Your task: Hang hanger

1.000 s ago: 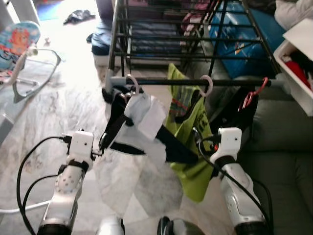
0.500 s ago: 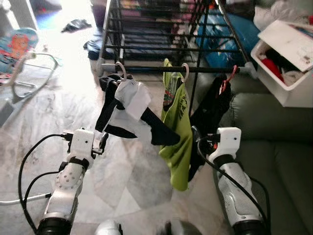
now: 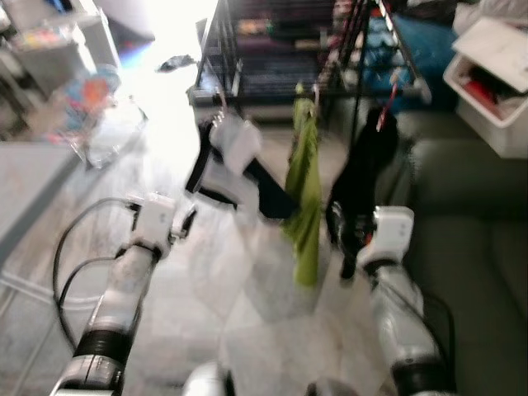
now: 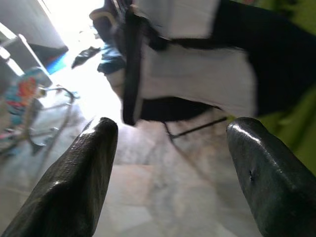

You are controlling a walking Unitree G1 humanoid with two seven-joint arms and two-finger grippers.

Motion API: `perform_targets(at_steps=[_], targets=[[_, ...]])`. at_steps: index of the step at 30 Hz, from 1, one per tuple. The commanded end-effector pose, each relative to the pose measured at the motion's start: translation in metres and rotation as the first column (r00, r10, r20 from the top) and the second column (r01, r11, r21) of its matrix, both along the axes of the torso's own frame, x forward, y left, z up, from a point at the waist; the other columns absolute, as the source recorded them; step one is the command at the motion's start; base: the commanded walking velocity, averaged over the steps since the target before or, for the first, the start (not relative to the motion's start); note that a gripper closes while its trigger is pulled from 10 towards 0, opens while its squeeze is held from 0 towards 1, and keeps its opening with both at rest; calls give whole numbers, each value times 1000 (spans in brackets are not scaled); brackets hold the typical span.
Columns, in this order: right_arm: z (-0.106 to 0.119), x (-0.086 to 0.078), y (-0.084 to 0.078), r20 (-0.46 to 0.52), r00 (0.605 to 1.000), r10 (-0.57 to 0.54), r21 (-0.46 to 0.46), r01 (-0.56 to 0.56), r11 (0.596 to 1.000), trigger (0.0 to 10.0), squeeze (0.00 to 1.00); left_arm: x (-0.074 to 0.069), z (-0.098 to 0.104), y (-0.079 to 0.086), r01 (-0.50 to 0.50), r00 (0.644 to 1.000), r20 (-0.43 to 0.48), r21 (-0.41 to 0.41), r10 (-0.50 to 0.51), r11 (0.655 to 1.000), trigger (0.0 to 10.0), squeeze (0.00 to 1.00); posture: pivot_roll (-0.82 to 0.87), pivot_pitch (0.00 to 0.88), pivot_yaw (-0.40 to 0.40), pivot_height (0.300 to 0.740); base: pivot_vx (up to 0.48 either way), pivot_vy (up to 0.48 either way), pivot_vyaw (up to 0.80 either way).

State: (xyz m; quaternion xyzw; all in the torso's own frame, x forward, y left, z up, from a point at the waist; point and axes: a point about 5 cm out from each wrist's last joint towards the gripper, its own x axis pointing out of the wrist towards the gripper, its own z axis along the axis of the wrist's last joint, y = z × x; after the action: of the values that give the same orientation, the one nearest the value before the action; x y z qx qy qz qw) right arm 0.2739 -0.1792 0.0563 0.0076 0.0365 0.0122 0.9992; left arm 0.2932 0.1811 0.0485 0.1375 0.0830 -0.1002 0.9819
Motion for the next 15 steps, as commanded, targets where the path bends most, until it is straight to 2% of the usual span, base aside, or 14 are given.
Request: perform_targets(at_steps=[1, 5, 8, 10, 15], targets=[[3, 3, 5, 10, 999, 35, 5, -35, 999, 10000, 0, 0, 1, 7, -26, 1000, 14, 19, 26, 999, 10000, 0, -21, 0, 10, 740, -244, 0, 0], [4, 1, 0, 4, 997, 73, -29, -73, 997, 10000, 0, -12, -3, 8, -55, 998, 24, 9, 55, 998, 10000, 0, 3, 0, -25, 740, -73, 0, 0], [2, -2, -3, -2, 997, 73, -39, -73, 997, 10000, 0, -16, -5, 10, -66, 997, 27, 6, 66, 998, 10000, 0, 7, 0, -37, 740, -109, 0, 0], [-2, -11, -8, -18, 997, 74, -59, -75, 995, 10000, 0, -25, -9, 15, -96, 995, 24, 7, 96, 995, 10000, 0, 6, 0, -40, 740, 0, 0, 0], [-6, -22, -13, -29, 998, 61, -61, -63, 996, 10000, 0, -32, -11, 16, -105, 994, 22, 7, 105, 994, 10000, 0, -8, 0, -34, 740, 0, 0, 0]])
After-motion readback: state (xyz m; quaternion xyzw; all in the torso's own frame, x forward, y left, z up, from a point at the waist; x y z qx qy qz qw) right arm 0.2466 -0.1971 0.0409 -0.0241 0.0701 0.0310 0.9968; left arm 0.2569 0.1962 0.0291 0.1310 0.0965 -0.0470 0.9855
